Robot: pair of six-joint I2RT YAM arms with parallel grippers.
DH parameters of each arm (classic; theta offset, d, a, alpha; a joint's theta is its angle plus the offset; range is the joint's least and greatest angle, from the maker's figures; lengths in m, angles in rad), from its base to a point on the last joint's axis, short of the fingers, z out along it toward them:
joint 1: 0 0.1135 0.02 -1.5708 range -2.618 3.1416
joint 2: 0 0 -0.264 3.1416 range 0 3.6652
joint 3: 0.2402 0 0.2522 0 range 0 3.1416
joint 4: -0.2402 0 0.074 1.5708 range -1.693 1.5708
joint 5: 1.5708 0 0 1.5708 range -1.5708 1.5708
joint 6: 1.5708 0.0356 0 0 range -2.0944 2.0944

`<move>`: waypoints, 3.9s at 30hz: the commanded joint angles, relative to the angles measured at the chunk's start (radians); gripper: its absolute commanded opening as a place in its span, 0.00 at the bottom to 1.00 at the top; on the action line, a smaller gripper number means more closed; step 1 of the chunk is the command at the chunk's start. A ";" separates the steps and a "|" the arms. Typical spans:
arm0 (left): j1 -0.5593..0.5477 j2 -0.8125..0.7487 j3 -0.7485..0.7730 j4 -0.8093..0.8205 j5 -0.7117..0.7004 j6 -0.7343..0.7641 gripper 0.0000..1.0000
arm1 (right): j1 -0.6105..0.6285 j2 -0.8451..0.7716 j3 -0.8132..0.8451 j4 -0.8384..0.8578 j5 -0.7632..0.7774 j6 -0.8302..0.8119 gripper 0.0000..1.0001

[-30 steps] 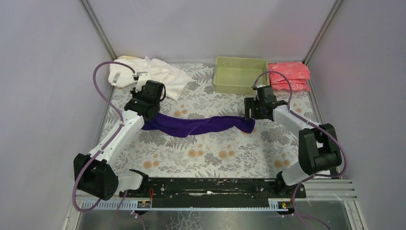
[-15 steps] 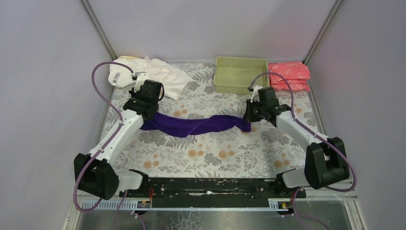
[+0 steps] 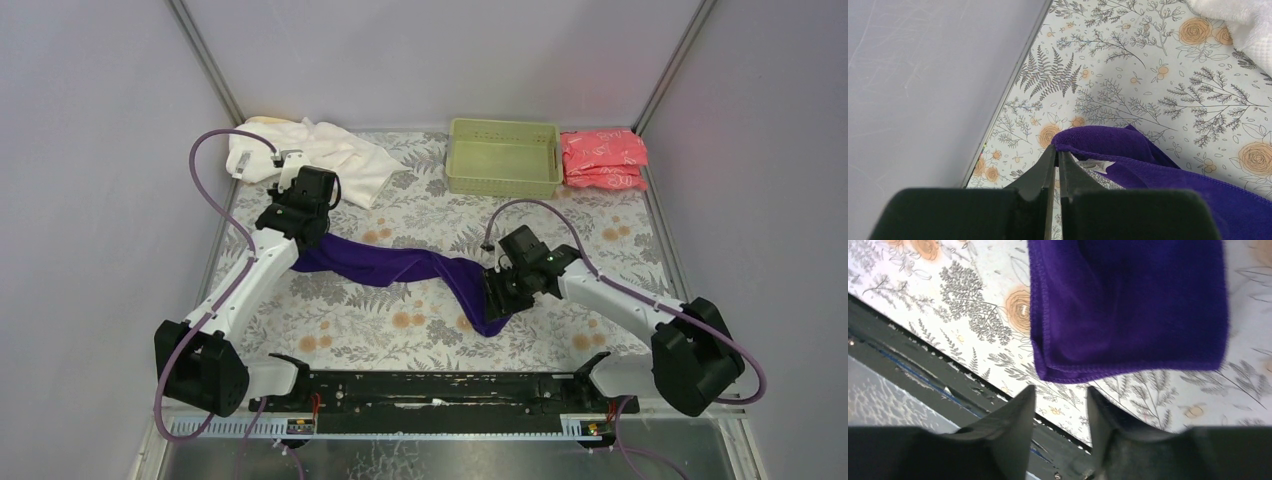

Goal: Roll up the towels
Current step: Flatten out the towel at the center of the board.

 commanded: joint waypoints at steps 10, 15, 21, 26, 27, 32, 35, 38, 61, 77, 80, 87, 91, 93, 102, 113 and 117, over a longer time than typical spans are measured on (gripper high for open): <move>0.007 -0.004 0.010 0.039 0.019 -0.011 0.00 | 0.040 0.045 0.209 -0.189 0.427 -0.032 0.56; 0.008 0.000 0.011 0.038 0.024 -0.010 0.00 | 0.124 0.027 0.165 -0.124 0.370 0.001 0.56; 0.011 0.000 0.010 0.039 0.035 -0.010 0.00 | 0.231 0.094 0.157 -0.095 0.477 0.081 0.56; 0.012 0.001 0.011 0.038 0.040 -0.011 0.00 | 0.313 0.179 0.211 -0.045 0.620 0.152 0.60; 0.013 0.002 0.010 0.038 0.040 -0.011 0.00 | 0.327 0.198 0.224 -0.043 0.647 0.166 0.61; 0.012 0.002 0.010 0.039 0.043 -0.011 0.00 | 0.375 0.298 0.277 -0.051 0.746 0.185 0.63; 0.012 0.003 0.008 0.039 0.045 -0.011 0.00 | 0.398 0.331 0.293 -0.060 0.761 0.190 0.65; 0.014 0.005 0.010 0.038 0.047 -0.011 0.00 | 0.419 0.362 0.303 -0.069 0.775 0.198 0.67; 0.015 0.013 0.010 0.038 0.052 -0.008 0.00 | 0.428 0.358 0.324 -0.292 0.990 0.293 0.65; 0.020 0.032 0.011 0.036 0.059 -0.007 0.01 | 0.428 0.311 0.251 -0.267 0.840 0.261 0.49; 0.019 0.033 0.011 0.035 0.061 -0.007 0.01 | 0.428 0.309 0.236 -0.255 0.811 0.254 0.48; 0.021 0.031 0.011 0.035 0.058 -0.007 0.01 | 0.429 0.304 0.207 -0.233 0.757 0.240 0.45; 0.022 0.036 0.011 0.035 0.058 -0.007 0.01 | 0.428 0.307 0.199 -0.225 0.734 0.238 0.38; 0.023 0.038 0.011 0.035 0.060 -0.005 0.01 | 0.428 0.304 0.199 -0.225 0.732 0.236 0.34; 0.032 0.042 0.018 0.031 0.051 -0.007 0.00 | 0.422 0.226 0.262 -0.312 0.934 0.238 0.00; 0.093 0.076 0.209 0.006 0.079 -0.006 0.00 | -0.006 0.048 0.437 -0.161 1.068 -0.005 0.00; 0.093 0.043 0.311 0.007 0.072 0.009 0.00 | -0.046 -0.009 0.520 -0.118 1.163 -0.094 0.00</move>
